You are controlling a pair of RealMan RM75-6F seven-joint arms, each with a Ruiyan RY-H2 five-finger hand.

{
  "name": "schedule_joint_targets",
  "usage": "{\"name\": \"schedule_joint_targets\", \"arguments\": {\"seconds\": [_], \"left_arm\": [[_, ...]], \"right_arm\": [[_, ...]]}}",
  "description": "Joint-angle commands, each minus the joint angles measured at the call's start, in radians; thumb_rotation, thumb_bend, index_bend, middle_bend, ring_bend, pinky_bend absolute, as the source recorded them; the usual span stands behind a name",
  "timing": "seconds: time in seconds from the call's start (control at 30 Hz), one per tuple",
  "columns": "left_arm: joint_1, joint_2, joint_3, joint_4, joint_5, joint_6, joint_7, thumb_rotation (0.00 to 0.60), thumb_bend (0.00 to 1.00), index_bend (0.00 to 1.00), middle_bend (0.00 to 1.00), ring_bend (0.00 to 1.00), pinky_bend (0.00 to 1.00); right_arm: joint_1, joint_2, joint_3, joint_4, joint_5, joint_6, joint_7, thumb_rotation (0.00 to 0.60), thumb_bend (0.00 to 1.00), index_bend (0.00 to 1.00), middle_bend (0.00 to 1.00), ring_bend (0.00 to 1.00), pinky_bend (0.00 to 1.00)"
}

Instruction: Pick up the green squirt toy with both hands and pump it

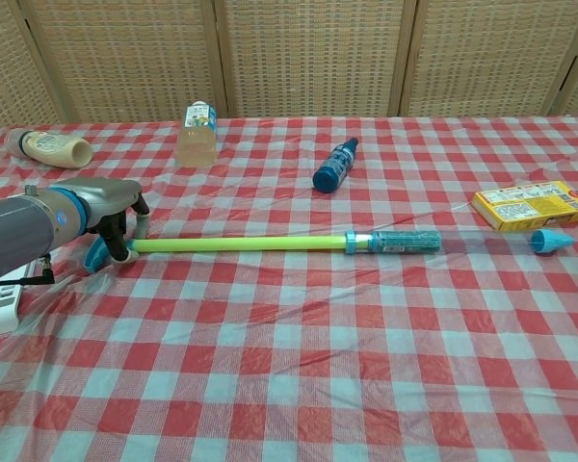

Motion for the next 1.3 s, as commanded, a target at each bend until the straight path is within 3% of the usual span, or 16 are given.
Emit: {"name": "schedule_joint_targets", "arguments": {"seconds": [0.03,0.2,0.4,0.57,0.67,0.73,0.8,0.93,1.13,1.3], "left_arm": [[0.003,0.0,-0.007,-0.008,0.007,0.011,-0.014,0.6,0.49,0.7,0.93,0.86,0.77],[0.027,0.051,-0.059,-0.12,0.081,0.093,-0.105,0.6,0.63,0.84,0.95,0.88,0.79],[0.04,0.13,-0.091,-0.248,0.105,0.156,-0.115,0.6,0.64,0.85,0.95,0.88,0.79],[0.053,0.196,-0.128,-0.358,0.102,0.199,-0.136,0.6,0.64,0.85,0.96,0.89,0.79],[0.056,0.221,-0.137,-0.396,0.103,0.212,-0.14,0.6,0.64,0.85,0.96,0.89,0.79],[0.061,0.243,-0.151,-0.436,0.104,0.228,-0.154,0.6,0.64,0.85,0.96,0.89,0.79],[0.065,0.264,-0.161,-0.471,0.105,0.241,-0.162,0.6,0.64,0.85,0.96,0.89,0.79],[0.067,0.299,-0.164,-0.52,0.101,0.259,-0.156,0.6,0.64,0.85,0.96,0.89,0.79],[0.072,0.337,-0.156,-0.563,0.096,0.279,-0.15,0.6,0.64,0.85,0.96,0.89,0.79],[0.075,0.358,-0.145,-0.587,0.1,0.289,-0.151,0.6,0.64,0.85,0.96,0.89,0.79]], "right_arm": [[-0.001,0.001,0.0,-0.001,-0.002,0.003,0.001,0.6,0.15,0.0,0.0,0.0,0.0],[-0.004,0.001,0.0,-0.002,-0.021,0.026,0.01,0.6,0.14,0.0,0.0,0.0,0.0],[-0.008,0.004,0.005,-0.013,-0.029,0.048,0.017,0.6,0.14,0.02,0.0,0.0,0.0],[-0.004,0.014,0.028,-0.058,-0.043,0.082,0.006,0.6,0.14,0.11,0.04,0.03,0.02],[0.002,0.014,0.046,-0.088,-0.047,0.098,-0.021,0.6,0.15,0.16,0.16,0.16,0.12],[0.014,0.012,0.066,-0.127,-0.044,0.1,-0.064,0.6,0.16,0.19,0.3,0.31,0.2],[0.032,0.019,0.078,-0.177,-0.008,0.052,-0.137,0.6,0.16,0.19,0.39,0.39,0.23],[0.071,0.027,0.121,-0.27,0.087,-0.027,-0.236,0.6,0.16,0.21,0.53,0.55,0.28],[0.125,0.008,0.181,-0.304,0.209,-0.094,-0.353,0.6,0.17,0.25,0.77,0.78,0.38],[0.162,-0.004,0.22,-0.313,0.287,-0.118,-0.419,0.6,0.21,0.3,0.93,0.92,0.48]]}}
